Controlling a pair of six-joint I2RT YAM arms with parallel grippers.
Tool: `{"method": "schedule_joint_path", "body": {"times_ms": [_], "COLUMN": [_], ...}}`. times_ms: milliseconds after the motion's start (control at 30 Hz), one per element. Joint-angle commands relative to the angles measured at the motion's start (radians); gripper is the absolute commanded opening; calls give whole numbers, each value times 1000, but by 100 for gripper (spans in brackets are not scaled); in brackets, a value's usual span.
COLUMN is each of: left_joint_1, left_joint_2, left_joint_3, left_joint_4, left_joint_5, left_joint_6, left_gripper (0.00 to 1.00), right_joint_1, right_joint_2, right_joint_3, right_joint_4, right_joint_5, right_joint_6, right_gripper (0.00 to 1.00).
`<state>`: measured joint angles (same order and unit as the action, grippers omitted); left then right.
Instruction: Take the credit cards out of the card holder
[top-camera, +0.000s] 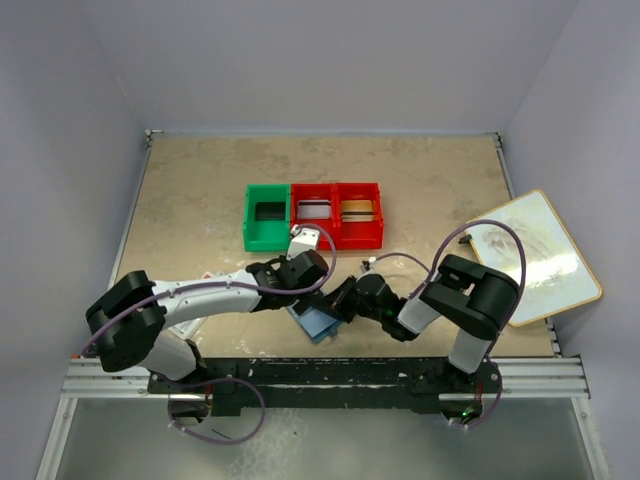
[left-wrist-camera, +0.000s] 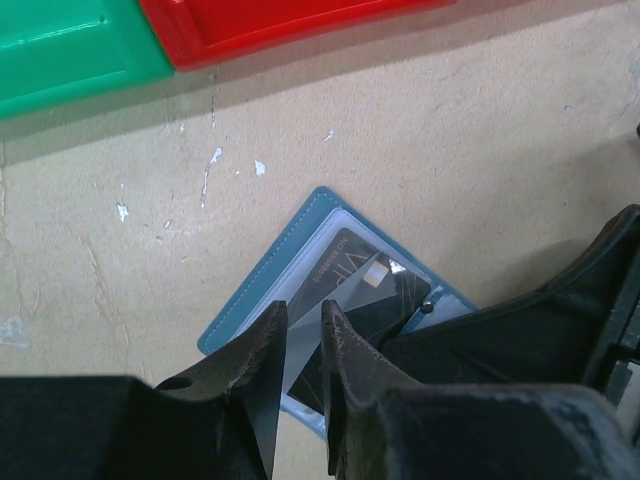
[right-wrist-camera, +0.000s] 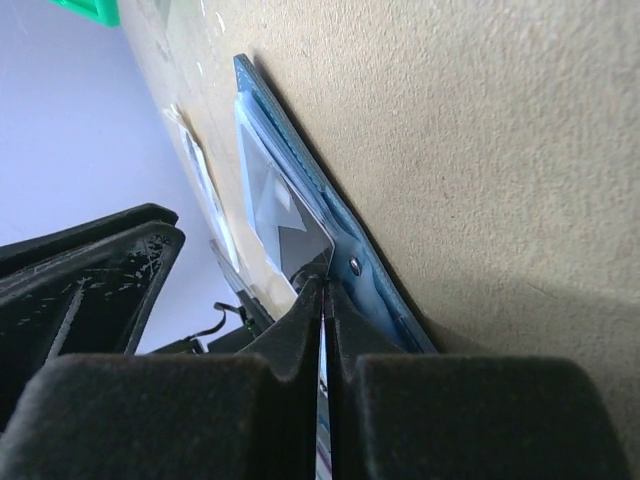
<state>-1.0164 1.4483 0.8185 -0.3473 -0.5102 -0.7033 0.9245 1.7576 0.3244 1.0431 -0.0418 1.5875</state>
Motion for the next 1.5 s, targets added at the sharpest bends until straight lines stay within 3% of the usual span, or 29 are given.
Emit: {"method": "schedule_joint_path", "body": {"times_ms": [0,467,767,867,900,967,1067,1200,1467], "left_joint_1": [6,-11,-21,-22,-21,-21,-21,-21,-21], "left_joint_2": [44,65,81,76,75,73,68,63,51], "left_joint_3": [18,-94,-96,-96,-96,-96,-96,-93,-91], "left_joint_4": [-2,49,51,46,45,45,47,53,47], "left_joint_5": [-28,3,14,13,15,21,27,31,35], "left_joint_6": [19,-53,-53,-52,-50,-46,-46,-41,-40], "left_gripper": [17,12,10,10,10,10,10,10,10], "right_joint_1": [1,1,-2,-3,-4,-4,-9,-24,-24], "right_joint_2": [-40,-107,-7,21,25,23,2,-5,-31], "right_joint_3": [9,-24,-39,19,33,40,45,67,92], "right_joint_4": [-20,-51,86,48,30,17,-18,-44,-101], "right_joint_5": [34,22,-10,-25,-27,-16,11,5,10], "right_joint_6": [-28,-50,10,-44,-56,-68,-74,-95,-111], "right_gripper": [1,2,21,26,29,46,52,42,9]}}
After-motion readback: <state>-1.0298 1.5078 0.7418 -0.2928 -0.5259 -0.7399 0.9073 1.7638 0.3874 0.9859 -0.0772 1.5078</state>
